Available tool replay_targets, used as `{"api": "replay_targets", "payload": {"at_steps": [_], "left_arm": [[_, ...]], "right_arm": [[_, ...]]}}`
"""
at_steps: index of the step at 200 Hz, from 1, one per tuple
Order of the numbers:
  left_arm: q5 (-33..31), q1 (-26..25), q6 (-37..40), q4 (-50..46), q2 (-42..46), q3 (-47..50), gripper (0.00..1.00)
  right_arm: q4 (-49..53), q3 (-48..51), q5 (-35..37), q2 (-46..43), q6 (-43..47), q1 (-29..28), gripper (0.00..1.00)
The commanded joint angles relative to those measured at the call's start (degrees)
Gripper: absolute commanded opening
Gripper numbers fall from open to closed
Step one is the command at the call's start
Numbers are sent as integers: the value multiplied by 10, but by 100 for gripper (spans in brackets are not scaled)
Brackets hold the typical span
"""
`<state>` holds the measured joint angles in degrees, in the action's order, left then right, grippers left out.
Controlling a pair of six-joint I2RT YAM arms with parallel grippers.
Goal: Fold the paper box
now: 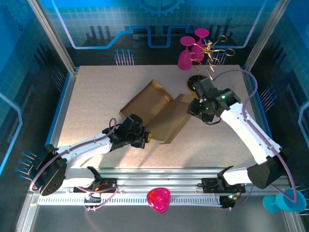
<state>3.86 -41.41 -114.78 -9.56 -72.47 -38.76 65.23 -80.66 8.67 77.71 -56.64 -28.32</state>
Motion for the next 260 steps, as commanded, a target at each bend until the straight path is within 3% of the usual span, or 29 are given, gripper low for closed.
{"api": "replay_targets", "payload": {"at_steps": [1,66,89,127,145,150,163,195,228,260], "left_arm": [[-2,3,-52,1,-8,-18,0],[0,3,-45,0,-8,-22,0],[-1,3,-43,-2,-7,-24,0],[-1,4,-39,-2,-7,-26,0],[-1,4,-32,5,-4,-28,0],[1,5,-28,6,-2,-28,10],[14,12,-11,-10,6,-39,40],[10,55,77,-156,70,-112,65],[22,152,196,-286,117,-206,70],[33,240,296,-360,107,-309,69]], "right_arm": [[-55,36,-47,2,-47,4,44],[-95,75,-34,37,-27,3,41],[-121,82,-47,54,-25,3,35],[-128,69,-40,77,-14,1,20],[-118,61,-17,89,4,0,5],[-116,57,-10,91,13,0,0],[-109,37,17,99,44,-3,0],[-77,-56,88,129,162,-11,0],[-58,-177,138,173,303,-21,0],[-45,-283,180,222,435,-42,0]]}}
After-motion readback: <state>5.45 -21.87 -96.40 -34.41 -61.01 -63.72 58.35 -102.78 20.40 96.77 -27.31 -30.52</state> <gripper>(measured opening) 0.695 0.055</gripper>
